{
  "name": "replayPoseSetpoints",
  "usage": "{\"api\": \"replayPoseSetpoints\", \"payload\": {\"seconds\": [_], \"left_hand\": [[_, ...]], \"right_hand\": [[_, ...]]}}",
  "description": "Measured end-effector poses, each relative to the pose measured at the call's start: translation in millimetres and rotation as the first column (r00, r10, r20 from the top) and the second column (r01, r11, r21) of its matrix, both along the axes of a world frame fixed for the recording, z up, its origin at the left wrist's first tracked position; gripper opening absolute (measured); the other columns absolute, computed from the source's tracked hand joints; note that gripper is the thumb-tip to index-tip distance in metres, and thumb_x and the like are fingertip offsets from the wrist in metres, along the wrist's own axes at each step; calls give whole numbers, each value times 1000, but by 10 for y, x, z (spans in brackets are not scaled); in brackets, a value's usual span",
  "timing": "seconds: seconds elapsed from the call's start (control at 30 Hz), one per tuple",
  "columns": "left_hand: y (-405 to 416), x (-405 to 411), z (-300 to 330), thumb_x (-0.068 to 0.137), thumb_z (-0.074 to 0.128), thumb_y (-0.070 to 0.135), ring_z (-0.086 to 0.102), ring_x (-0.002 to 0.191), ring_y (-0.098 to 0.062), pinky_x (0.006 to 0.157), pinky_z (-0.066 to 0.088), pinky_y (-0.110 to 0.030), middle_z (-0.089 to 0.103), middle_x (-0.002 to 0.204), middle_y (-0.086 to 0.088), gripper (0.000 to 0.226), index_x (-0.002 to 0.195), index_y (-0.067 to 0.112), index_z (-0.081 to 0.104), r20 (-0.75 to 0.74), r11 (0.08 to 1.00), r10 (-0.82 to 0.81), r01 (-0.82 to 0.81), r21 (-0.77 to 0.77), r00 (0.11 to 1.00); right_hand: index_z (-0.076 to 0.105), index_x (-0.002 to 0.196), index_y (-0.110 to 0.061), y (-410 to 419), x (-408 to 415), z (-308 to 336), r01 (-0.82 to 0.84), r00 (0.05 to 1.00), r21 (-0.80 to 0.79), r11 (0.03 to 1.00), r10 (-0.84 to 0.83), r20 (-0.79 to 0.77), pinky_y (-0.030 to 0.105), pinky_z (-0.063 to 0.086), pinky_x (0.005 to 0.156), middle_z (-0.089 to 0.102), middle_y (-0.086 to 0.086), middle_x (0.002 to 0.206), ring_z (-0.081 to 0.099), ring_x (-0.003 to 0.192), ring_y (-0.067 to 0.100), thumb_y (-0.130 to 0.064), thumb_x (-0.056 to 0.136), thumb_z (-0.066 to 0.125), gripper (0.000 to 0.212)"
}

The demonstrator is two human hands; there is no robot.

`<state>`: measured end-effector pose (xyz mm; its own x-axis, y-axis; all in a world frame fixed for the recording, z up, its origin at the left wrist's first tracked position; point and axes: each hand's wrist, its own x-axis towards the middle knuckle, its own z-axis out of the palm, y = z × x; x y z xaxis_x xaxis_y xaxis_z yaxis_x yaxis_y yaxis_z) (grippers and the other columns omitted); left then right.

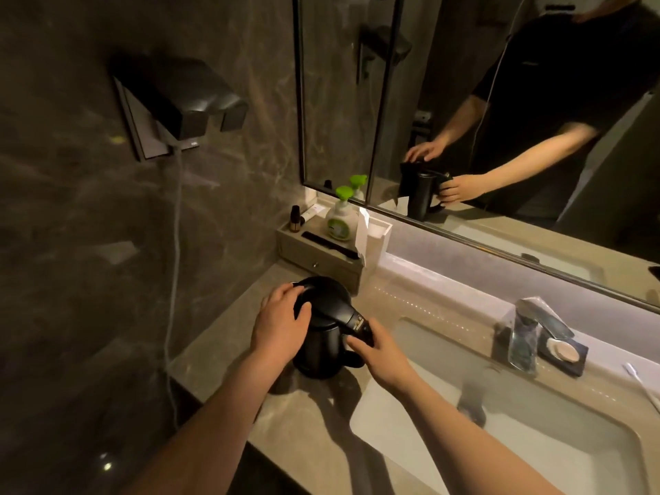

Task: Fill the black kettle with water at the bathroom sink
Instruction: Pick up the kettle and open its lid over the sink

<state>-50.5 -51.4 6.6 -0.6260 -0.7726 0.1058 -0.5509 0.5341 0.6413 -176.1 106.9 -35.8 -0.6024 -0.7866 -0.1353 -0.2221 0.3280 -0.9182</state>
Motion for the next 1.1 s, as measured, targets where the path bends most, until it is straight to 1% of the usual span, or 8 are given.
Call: {"api": "replayPoseSetpoints", "payload": {"seconds": [0.13, 0.27, 0.37, 0.53, 0.73, 0.8, 0.93, 1.1], "left_hand": [[-112, -26, 15, 95, 49, 37, 35, 134, -19, 106, 35, -37, 40, 146, 2, 41, 134, 26, 55, -29, 994, -15, 18, 103, 999], [-288, -140, 173, 93, 54, 38, 38, 131, -16, 99, 33, -27, 41, 142, 5, 38, 129, 28, 59, -140, 982, -41, 65, 177, 989], [-339, -300, 342, 92, 57, 37, 33, 133, -14, 102, 28, -27, 39, 144, 5, 37, 128, 29, 60, -205, 972, -115, 153, 179, 972], [-202, -620, 542, 90, 61, 29, 32, 135, -15, 104, 26, -27, 37, 146, 2, 36, 127, 27, 62, -267, 935, -261, 312, 169, 928], [395, -993, 698, 90, 60, 18, 31, 126, 0, 88, 22, 4, 32, 143, 14, 37, 127, 20, 62, -356, 852, -478, 522, 32, 803], [639, -1123, 736, 91, 56, 22, 31, 128, 2, 95, 24, -5, 36, 142, 15, 37, 127, 26, 61, -357, 786, -564, 616, 44, 745], [1099, -1376, 690, 91, 51, 21, 43, 127, -6, 107, 36, -28, 50, 137, 7, 40, 131, 26, 59, -369, 696, -625, 705, 136, 688], [1586, -1757, 387, 97, 50, 24, 54, 120, -15, 102, 43, -37, 60, 132, -1, 35, 130, 21, 58, -259, 669, -654, 703, 240, 711]], "right_hand": [[59, 97, -22, -102, 81, 87, 76, 995, -124, 989, -68, 69, 8, 47, 65, 66, -1, 89, 62, 75, -7, -16, 94, 63, 8], [62, 106, -20, -202, 28, 312, 127, 989, -217, 968, -106, 106, 10, 49, 69, 69, -3, 97, 65, 85, -2, -16, 94, 63, 13], [62, 103, -27, -186, -92, 494, 160, 987, -268, 950, -146, 71, 9, 48, 68, 70, -11, 93, 65, 84, -5, -15, 93, 65, 16], [63, 106, -16, 88, -331, 601, 235, 967, -264, 935, -253, -39, 10, 49, 69, 70, -2, 96, 65, 84, -4, -15, 91, 67, 16], [64, 113, -21, 734, -540, 493, 345, 922, -122, 931, -360, -141, 19, 49, 76, 71, -7, 101, 64, 92, 0, -21, 87, 70, 26], [66, 110, -23, 1011, -577, 437, 411, 895, -78, 908, -418, -154, 24, 49, 75, 71, -6, 100, 65, 92, 5, -25, 85, 72, 25], [66, 85, -27, 1627, -576, 314, 575, 815, -45, 817, -577, -60, 11, 44, 57, 72, -8, 78, 64, 72, -5, -29, 78, 79, 15], [67, 78, -25, 2439, -577, 81, 693, 720, 21, 720, -694, 15, 25, 44, 58, 71, -18, 70, 64, 61, -1, -31, 76, 80, 15]]}}
